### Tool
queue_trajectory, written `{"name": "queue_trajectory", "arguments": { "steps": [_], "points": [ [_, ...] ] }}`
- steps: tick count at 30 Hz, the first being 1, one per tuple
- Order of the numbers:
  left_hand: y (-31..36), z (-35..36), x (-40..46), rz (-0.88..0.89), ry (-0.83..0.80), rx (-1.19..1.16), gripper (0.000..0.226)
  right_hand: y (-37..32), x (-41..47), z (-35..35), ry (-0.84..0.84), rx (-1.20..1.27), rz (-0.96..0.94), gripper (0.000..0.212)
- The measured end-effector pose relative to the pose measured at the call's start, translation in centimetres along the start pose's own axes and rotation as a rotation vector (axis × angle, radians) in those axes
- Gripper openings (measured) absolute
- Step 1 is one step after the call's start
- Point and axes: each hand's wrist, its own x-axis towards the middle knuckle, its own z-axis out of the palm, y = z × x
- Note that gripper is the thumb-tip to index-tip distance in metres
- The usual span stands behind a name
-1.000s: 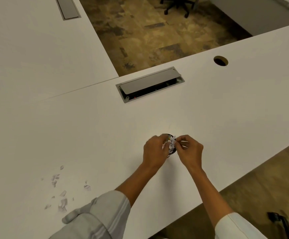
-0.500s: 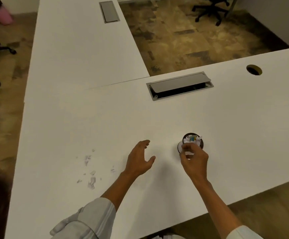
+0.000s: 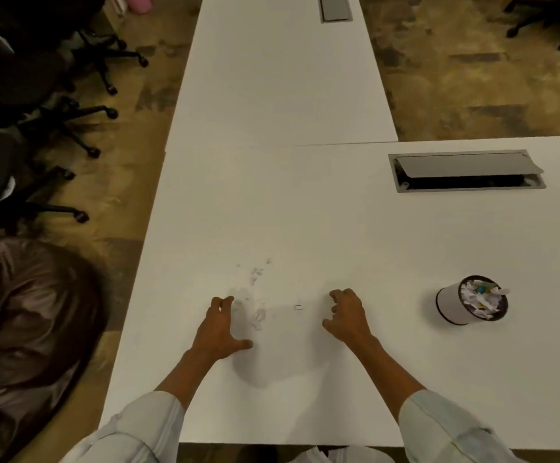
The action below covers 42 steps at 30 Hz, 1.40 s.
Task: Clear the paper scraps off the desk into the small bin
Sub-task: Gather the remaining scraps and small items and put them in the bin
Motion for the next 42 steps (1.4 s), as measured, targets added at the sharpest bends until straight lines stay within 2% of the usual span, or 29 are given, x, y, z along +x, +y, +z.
{"name": "queue_trajectory", "arguments": {
  "steps": [3, 5, 8, 12, 14, 17, 22, 26, 28, 31, 35, 38, 42],
  "points": [
    [-0.3, 0.9, -0.1, -0.037, 0.010, -0.096, 0.107, -2.6, 1.3, 1.5, -0.023, -0.021, -0.042, 0.067],
    [0.2, 1.6, 0.1, -0.046, 0.024, -0.197, 0.098, -4.3, 1.7, 3.0, -0.011, 0.012, -0.071, 0.058],
    [1.6, 2.7, 0.8, -0.077, 0.078, -0.434, 0.088, -6.7, 1.9, 5.6, 0.033, 0.055, -0.091, 0.046],
    [2.5, 3.1, 1.4, -0.028, 0.102, -0.705, 0.076, -9.5, 3.1, 7.2, -0.001, 0.103, -0.135, 0.044],
    [1.4, 1.7, 1.8, 0.048, 0.189, -0.673, 0.073, -10.5, 4.1, 6.7, 0.028, 0.151, -0.200, 0.042],
    [-1.3, -1.7, 3.7, 0.128, 0.266, -0.474, 0.078, -11.3, 6.7, 4.8, 0.104, 0.072, -0.325, 0.042],
    [-2.3, -6.1, 8.2, 0.186, 0.004, -0.057, 0.104, -12.0, 10.2, 3.9, -0.049, -0.294, -0.409, 0.061],
    [-0.2, -5.3, 9.4, 0.279, -0.167, 0.203, 0.116, -11.3, 9.2, 6.1, -0.153, -0.541, -0.532, 0.055],
    [0.4, -3.9, 8.8, 0.322, -0.174, 0.281, 0.115, -10.7, 7.8, 7.0, -0.161, -0.513, -0.563, 0.054],
    [0.4, -1.9, 7.1, 0.361, -0.126, 0.275, 0.113, -10.1, 5.6, 7.8, -0.221, -0.480, -0.643, 0.061],
    [-0.2, 0.2, 4.3, 0.383, -0.057, 0.187, 0.097, -8.9, 3.0, 8.2, -0.243, -0.521, -0.719, 0.065],
    [-0.2, 1.9, 2.1, 0.379, 0.019, 0.108, 0.072, -8.0, 1.0, 8.3, -0.194, -0.622, -0.777, 0.066],
    [0.2, 3.6, -0.2, 0.274, 0.102, -0.051, 0.036, -7.0, -1.5, 9.3, -0.111, -0.724, -0.843, 0.049]
  ]
}}
